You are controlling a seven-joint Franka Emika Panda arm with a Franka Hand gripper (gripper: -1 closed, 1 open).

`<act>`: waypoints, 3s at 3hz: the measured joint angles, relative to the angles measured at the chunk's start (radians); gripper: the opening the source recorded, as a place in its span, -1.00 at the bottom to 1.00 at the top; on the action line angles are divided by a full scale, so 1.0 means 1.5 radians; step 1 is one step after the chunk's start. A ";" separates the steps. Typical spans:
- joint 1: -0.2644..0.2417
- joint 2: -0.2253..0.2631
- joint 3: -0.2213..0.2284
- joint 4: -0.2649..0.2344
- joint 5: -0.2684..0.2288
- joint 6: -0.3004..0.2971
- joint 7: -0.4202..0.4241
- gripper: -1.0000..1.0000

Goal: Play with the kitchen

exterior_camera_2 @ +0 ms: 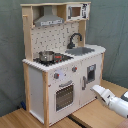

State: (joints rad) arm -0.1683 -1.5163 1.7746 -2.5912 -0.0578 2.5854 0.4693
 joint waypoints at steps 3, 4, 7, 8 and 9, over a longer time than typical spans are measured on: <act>-0.091 -0.005 -0.016 0.018 -0.067 0.063 0.199 1.00; -0.116 -0.006 -0.022 0.018 -0.095 0.086 0.256 1.00; -0.191 -0.006 -0.035 0.035 -0.186 0.136 0.433 1.00; -0.236 -0.010 -0.042 0.057 -0.203 0.172 0.451 1.00; -0.278 -0.017 -0.062 0.086 -0.215 0.216 0.451 1.00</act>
State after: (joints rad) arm -0.5858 -1.5414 1.6813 -2.4627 -0.3810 2.9100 1.1451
